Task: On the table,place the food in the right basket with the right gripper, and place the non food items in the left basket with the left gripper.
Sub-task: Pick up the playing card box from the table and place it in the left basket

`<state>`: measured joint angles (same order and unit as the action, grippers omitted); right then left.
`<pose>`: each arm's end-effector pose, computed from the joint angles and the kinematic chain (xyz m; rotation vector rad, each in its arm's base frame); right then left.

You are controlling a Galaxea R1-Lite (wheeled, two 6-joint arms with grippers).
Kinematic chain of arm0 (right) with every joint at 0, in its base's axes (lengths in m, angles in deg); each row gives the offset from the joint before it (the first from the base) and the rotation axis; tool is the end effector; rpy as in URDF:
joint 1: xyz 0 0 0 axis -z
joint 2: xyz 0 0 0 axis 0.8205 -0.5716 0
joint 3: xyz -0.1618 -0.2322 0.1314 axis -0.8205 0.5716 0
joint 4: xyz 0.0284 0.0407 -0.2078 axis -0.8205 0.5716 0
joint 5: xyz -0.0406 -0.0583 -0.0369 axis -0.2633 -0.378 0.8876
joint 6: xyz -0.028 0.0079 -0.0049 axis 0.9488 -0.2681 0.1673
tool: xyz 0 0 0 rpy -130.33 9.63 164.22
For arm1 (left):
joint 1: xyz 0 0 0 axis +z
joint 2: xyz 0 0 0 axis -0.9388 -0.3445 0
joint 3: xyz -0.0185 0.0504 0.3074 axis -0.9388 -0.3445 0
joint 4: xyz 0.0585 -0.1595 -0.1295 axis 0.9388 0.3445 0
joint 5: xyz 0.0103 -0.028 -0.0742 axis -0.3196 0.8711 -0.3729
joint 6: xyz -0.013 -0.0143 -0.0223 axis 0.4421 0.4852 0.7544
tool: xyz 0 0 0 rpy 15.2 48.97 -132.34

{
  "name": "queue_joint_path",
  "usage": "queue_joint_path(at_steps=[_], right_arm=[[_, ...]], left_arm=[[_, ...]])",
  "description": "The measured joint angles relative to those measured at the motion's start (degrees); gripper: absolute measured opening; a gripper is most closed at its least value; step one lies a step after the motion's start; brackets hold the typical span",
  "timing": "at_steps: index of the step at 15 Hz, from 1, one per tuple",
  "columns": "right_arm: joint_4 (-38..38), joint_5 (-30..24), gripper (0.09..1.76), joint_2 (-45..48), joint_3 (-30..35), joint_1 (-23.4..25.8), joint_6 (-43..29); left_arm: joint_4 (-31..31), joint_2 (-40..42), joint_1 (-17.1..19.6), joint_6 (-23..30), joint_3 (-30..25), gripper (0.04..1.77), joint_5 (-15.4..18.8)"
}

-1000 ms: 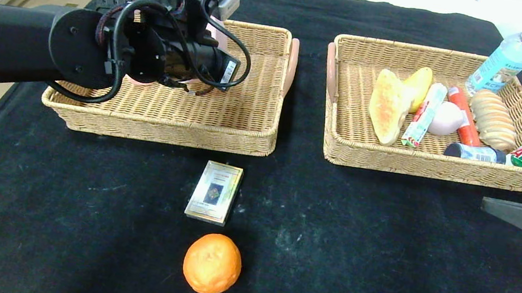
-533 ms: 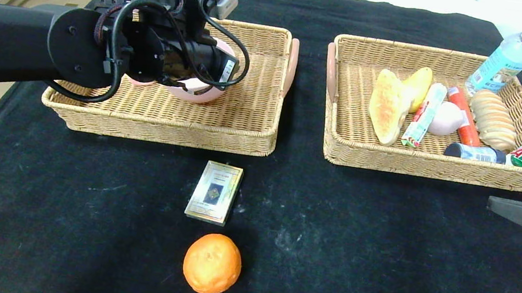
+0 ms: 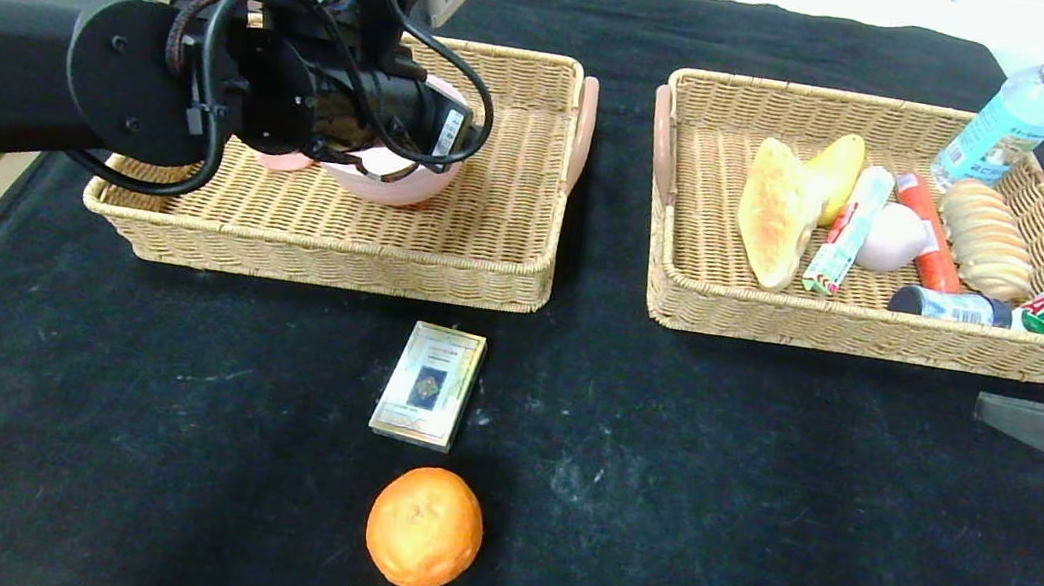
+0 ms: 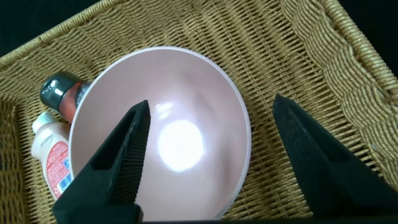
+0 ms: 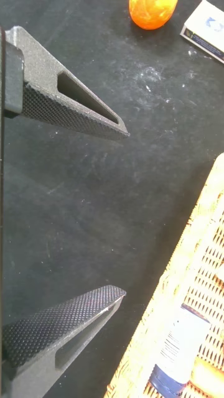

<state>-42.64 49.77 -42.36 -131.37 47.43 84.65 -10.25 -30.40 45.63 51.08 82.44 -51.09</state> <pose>0.1859 0.0348 0.2953 -0.1194 0.3289 0.4879 0.3896 -0.1666 0.3356 0.3740 0.0687 -0.1673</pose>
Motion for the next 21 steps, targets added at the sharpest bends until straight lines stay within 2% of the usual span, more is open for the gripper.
queue_joint_path(at_steps=[5,7,12,15,21], right_arm=[[-0.01,-0.02,1.71,0.00,0.01,-0.01,0.00],[-0.01,0.00,1.71,0.00,0.01,-0.01,0.00],[-0.01,0.00,1.71,-0.05,0.04,0.00,-0.02],[0.00,0.00,1.71,-0.05,0.04,0.00,0.00],[0.00,0.00,1.71,-0.07,0.20,-0.01,0.00]], left_arm=[[0.78,1.15,-0.17,0.07,0.11,1.58,-0.85],[3.07,1.93,-0.28,0.09,0.22,1.61,-1.11],[13.87,5.86,-0.99,1.78,1.01,1.66,-1.02],[22.00,8.53,-2.16,7.38,0.99,1.68,-1.02],[37.14,13.67,-4.49,13.92,0.77,1.70,-0.74]])
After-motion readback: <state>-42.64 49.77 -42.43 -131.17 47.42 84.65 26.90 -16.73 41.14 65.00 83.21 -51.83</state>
